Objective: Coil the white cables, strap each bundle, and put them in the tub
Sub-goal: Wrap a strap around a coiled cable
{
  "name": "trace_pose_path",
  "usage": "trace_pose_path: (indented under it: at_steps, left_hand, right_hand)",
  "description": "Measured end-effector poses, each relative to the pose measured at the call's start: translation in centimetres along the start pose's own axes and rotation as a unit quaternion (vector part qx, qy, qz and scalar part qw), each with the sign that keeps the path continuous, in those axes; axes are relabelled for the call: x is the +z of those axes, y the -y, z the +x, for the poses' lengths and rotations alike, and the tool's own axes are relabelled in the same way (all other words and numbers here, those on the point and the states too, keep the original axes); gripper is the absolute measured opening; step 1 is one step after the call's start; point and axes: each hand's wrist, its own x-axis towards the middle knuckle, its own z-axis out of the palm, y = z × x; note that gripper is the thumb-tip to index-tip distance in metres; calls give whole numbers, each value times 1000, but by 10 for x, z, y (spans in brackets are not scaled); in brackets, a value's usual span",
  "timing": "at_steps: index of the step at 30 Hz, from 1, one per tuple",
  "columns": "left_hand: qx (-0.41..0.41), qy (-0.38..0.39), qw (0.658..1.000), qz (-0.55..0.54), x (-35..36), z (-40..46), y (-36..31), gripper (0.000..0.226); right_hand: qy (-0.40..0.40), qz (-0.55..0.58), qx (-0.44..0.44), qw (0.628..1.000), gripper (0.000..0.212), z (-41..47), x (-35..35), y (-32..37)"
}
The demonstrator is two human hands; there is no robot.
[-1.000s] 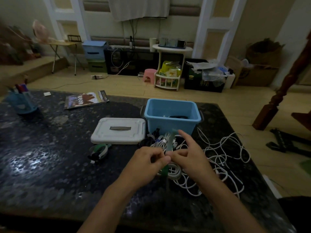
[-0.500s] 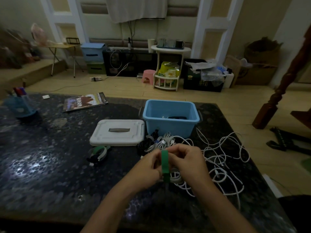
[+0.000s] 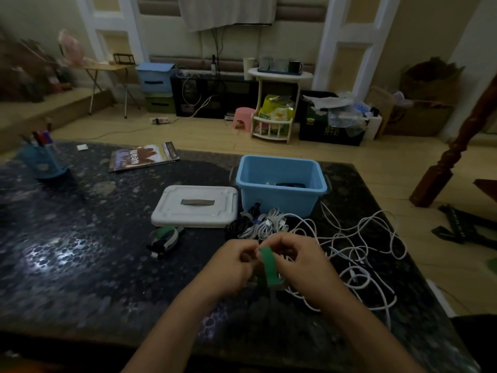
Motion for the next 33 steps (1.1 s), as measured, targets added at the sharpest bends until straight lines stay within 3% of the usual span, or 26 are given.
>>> trace_pose_path:
  at_steps: [6, 10, 13, 15, 17, 20, 33]
  left_hand:
    - [-25, -32, 996, -77, -2, -1, -4, 17]
    - [-42, -61, 991, -109, -3, 0, -6, 19]
    - [-53, -62, 987, -141, -6, 0, -9, 18]
    - [-65, -60, 984, -155, -7, 0, -11, 18]
    - [-72, -61, 982, -163, -8, 0, -11, 19]
    - [-84, -51, 981, -165, -9, -3, -13, 12]
    - [-104, -44, 973, -202, -14, -8, -17, 19]
  right_hand:
    - [-9, -6, -41, 999, 16, 0, -5, 2]
    - [-17, -25, -35, 999, 39, -1, -5, -3]
    - [34, -1, -17, 999, 49, -4, -9, -3]
    - [57, -94, -48, 993, 52, -5, -11, -4]
    - [45, -189, -113, 974, 49, -5, -11, -5]
    - [13, -205, -170, 964, 41, -5, -9, -8]
    - [3, -257, -224, 940, 37, -3, -1, -6]
